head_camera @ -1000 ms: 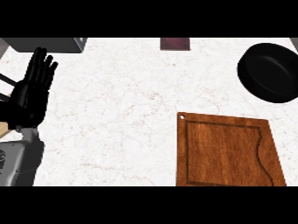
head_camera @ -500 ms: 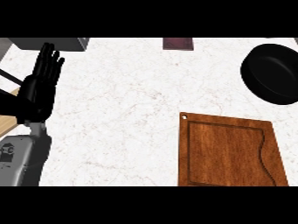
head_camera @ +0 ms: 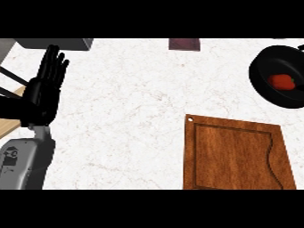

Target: Pick the bell pepper from the cutting board and place it in the pot

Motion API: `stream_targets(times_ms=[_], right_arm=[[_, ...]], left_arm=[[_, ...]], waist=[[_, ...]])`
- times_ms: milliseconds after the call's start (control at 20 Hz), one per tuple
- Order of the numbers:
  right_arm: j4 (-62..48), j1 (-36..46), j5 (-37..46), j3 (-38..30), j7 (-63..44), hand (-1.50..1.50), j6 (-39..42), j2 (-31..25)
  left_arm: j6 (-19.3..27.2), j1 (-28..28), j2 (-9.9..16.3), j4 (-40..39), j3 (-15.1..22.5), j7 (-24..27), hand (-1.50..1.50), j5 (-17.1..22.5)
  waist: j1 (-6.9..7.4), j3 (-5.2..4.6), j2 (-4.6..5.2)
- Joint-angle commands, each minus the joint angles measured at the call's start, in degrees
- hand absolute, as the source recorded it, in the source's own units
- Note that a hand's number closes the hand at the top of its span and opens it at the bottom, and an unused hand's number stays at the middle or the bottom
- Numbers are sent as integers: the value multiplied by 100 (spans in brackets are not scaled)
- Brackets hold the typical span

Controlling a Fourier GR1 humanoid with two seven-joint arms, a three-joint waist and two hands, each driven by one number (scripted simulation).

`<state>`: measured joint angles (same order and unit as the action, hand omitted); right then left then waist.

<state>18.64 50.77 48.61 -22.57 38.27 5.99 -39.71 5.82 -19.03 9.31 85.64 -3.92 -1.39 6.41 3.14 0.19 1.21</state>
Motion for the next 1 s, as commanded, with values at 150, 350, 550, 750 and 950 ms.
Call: stream_targets(times_ms=[150, 350, 550, 750, 950], right_arm=[[-456, 132, -476, -433, 1069, -150, 261, -113], [-662, 557, -1037, -915, 508, -150, 685, 171], [-913, 705, -1510, -1382, 79, -150, 1259, -267], [-1102, 638, -1841, -1723, -49, -150, 1609, -667], [-1063, 527, -2143, -2017, 13, -150, 1718, -962]], left_arm=[[-172, -171, 223, -203, -270, -49, 0, 179], [-78, 134, 114, 21, -136, -23, 0, 53], [-341, 286, 284, 6, -338, 148, 0, 257], [-179, 162, 190, 176, -268, -64, 0, 212], [-200, -57, 209, 48, -295, -51, 0, 222]], waist=[[-60, 5, 12], [-101, -5, -44], [-125, -10, -46], [-28, 4, 3], [-34, 10, 35]])
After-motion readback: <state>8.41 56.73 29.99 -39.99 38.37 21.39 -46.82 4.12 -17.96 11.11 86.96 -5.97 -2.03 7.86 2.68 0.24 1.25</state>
